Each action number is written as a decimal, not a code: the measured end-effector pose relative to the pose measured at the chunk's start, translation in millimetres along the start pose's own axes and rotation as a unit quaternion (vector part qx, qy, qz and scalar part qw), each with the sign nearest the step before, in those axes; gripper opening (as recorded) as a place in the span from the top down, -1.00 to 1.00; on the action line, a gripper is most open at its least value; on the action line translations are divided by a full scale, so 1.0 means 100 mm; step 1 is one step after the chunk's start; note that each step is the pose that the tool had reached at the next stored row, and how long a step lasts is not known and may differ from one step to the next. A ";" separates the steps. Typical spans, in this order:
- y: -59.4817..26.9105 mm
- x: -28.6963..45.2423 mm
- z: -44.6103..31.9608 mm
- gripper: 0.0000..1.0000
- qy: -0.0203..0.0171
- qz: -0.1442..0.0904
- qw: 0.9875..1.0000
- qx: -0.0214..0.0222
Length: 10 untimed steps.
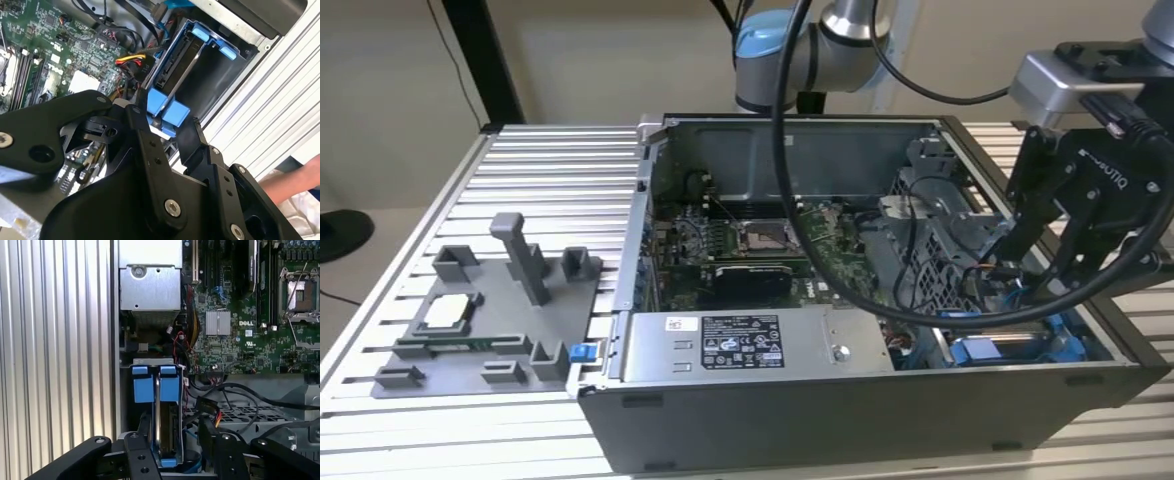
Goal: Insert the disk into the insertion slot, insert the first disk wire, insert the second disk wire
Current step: 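Insert the first disk wire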
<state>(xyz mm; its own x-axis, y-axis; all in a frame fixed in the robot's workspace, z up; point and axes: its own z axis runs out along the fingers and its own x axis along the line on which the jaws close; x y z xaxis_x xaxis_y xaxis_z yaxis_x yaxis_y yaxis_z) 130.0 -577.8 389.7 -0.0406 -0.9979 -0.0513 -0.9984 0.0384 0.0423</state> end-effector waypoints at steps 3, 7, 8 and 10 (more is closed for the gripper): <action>-0.024 -0.008 0.000 -1.00 0.000 0.000 1.000 0.000; -0.079 -0.014 0.008 -1.00 -0.004 0.000 1.000 0.000; -0.093 -0.014 0.011 -1.00 -0.006 0.000 1.000 0.000; -0.118 -0.015 0.017 -1.00 -0.012 0.000 1.000 0.000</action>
<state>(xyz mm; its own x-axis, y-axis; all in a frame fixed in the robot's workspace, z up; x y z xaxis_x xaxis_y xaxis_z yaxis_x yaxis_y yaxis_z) 141.8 -576.7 387.6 -0.0416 -0.9962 -0.0761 -0.9983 0.0384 0.0432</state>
